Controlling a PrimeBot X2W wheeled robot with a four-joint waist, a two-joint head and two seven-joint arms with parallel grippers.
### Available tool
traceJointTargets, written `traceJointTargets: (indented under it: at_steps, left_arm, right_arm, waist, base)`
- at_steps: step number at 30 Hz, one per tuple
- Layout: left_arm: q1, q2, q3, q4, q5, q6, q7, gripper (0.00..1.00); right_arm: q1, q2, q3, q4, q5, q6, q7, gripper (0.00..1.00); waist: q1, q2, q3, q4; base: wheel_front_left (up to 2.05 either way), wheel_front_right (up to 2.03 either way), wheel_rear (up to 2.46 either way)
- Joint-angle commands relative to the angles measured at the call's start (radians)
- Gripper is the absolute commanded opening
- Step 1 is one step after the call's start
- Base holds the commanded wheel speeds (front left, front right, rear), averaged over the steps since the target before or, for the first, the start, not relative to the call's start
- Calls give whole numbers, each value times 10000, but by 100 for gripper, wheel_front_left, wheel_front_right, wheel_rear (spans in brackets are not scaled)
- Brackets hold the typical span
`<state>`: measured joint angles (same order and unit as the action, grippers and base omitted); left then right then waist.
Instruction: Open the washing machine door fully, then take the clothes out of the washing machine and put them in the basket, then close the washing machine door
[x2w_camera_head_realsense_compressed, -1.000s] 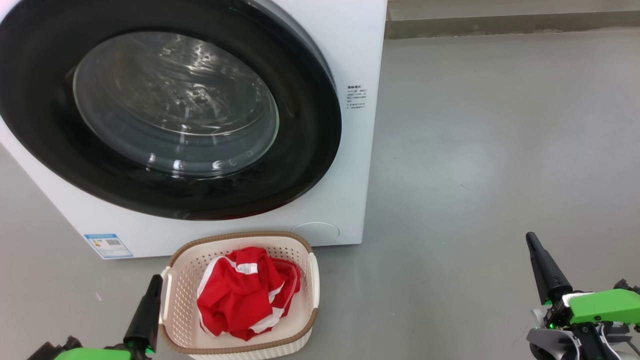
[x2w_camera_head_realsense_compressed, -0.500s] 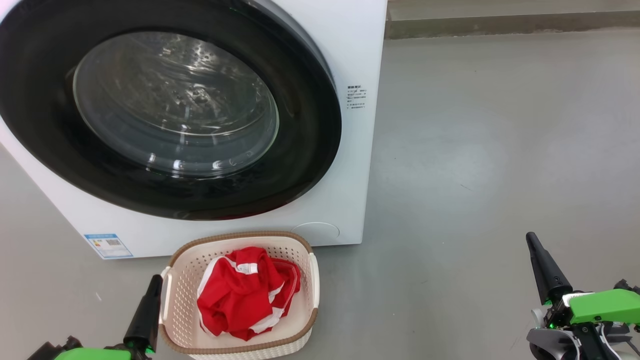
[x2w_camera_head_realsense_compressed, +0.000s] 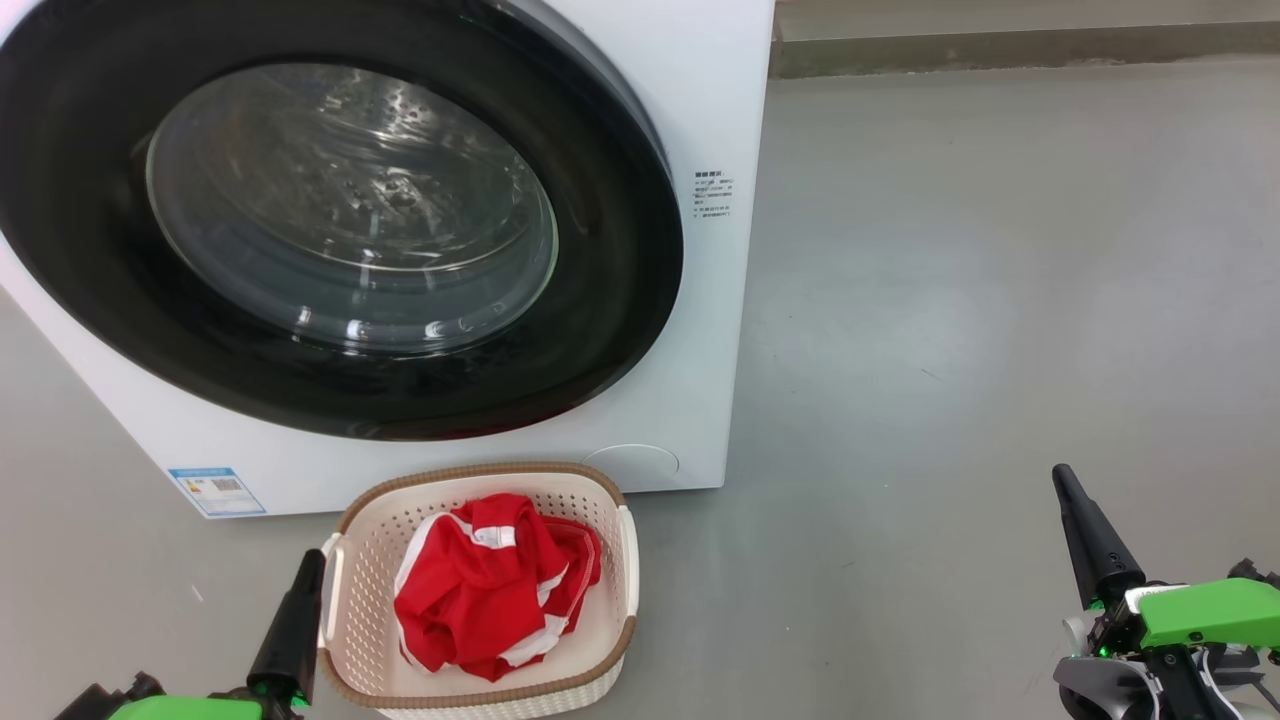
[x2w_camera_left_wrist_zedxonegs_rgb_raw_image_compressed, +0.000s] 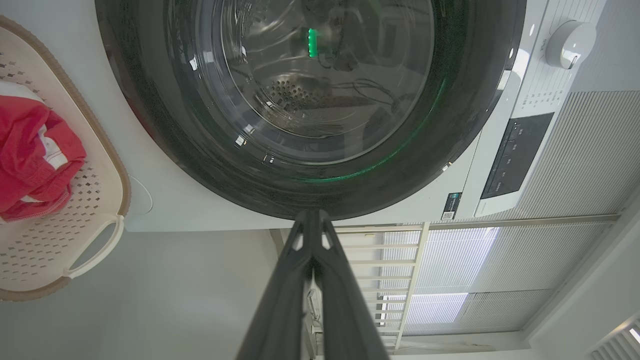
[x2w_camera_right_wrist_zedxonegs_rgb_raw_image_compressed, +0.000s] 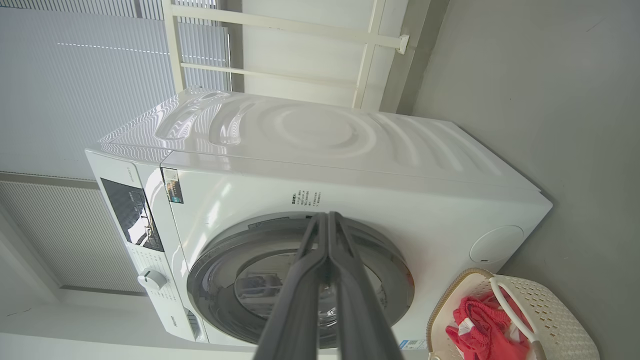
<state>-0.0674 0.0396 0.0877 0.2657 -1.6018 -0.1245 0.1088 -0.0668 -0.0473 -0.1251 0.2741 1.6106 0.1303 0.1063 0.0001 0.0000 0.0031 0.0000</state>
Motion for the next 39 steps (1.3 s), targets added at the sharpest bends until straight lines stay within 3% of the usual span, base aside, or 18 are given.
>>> traceJointTargets:
  at_steps: [1,39]
  left_arm:
    - [-405,106,261,-208,-68,-62,44,0]
    - [-405,106,260,-208,-69,-62,44,0]
  right_arm:
    - [-410,-50,132,-295,-5,4,54,0]
    - [-411,-40,118,-294,-17,4,65,0]
  waist:
    - [-1,0,0,0]
    - [-1,0,0,0]
  base:
    - [0,0,0]
    - [0,0,0]
